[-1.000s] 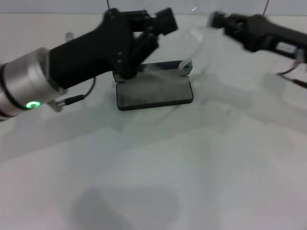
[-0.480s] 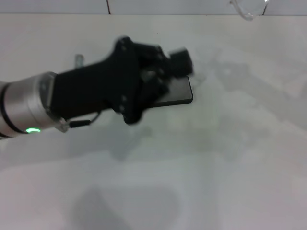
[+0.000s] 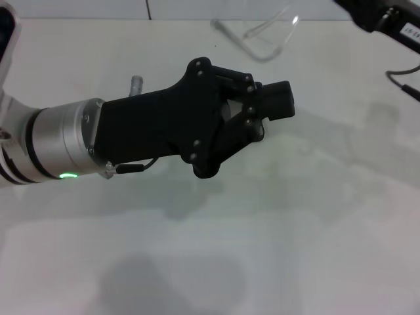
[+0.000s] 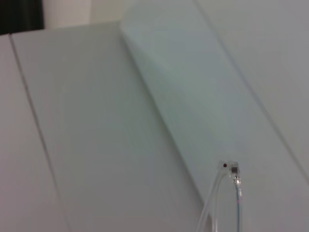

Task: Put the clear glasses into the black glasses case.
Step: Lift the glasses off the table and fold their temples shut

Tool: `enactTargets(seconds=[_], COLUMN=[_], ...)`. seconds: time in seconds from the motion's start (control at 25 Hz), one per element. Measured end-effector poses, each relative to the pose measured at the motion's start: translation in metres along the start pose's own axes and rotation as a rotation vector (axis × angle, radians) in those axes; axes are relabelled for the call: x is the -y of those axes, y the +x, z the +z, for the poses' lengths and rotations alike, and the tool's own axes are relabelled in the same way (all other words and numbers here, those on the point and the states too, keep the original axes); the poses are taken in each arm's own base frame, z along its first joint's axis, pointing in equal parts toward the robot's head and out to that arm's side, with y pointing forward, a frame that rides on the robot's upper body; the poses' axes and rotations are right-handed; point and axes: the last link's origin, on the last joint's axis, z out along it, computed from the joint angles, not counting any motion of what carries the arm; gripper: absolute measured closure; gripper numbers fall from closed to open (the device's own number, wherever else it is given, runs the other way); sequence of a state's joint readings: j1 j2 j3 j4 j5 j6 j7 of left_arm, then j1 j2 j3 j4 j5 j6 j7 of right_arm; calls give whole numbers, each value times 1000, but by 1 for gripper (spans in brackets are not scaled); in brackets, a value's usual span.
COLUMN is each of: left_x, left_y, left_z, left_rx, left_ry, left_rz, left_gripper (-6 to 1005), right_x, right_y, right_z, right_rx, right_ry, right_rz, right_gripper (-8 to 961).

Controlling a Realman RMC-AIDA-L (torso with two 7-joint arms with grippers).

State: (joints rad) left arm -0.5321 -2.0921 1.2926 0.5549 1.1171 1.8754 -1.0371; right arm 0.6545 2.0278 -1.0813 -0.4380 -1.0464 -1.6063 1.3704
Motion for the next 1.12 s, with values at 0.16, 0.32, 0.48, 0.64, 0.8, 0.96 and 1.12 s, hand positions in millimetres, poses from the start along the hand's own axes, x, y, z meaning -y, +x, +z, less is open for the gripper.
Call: enactTargets(seconds=[0.16,0.32,0.48,0.64,0.8,0.96,1.12], left_x=[3,4,6,8,12,15,18], left_y=[-1,-1,-2,-3,-5,-6,-7], left_z=[1,1,1,1,1,1,0], left_rx=[8,10,12,19,35,48,56], left_ry=[12,21,31,47,73,94,115], left_rz=[1,1,3,4,-3,-12,-31], left_gripper=[958,958,958,958,958,957,957], right_x=[-3,-7,-11,-15,-20,-24,-25], right_y=[4,10,15,18,20,21,21], right_z=[8,15,21,25,30,34,35], right_rx=[-33,-71,-104,-127,-150,-173,-177], right_ry=[-32,-62,-101,-133,-167,-201,-207], right_rz=[-4,-18,-37,-52,-70,-90,-98], right_gripper=[905,905,905,905,904,904,904])
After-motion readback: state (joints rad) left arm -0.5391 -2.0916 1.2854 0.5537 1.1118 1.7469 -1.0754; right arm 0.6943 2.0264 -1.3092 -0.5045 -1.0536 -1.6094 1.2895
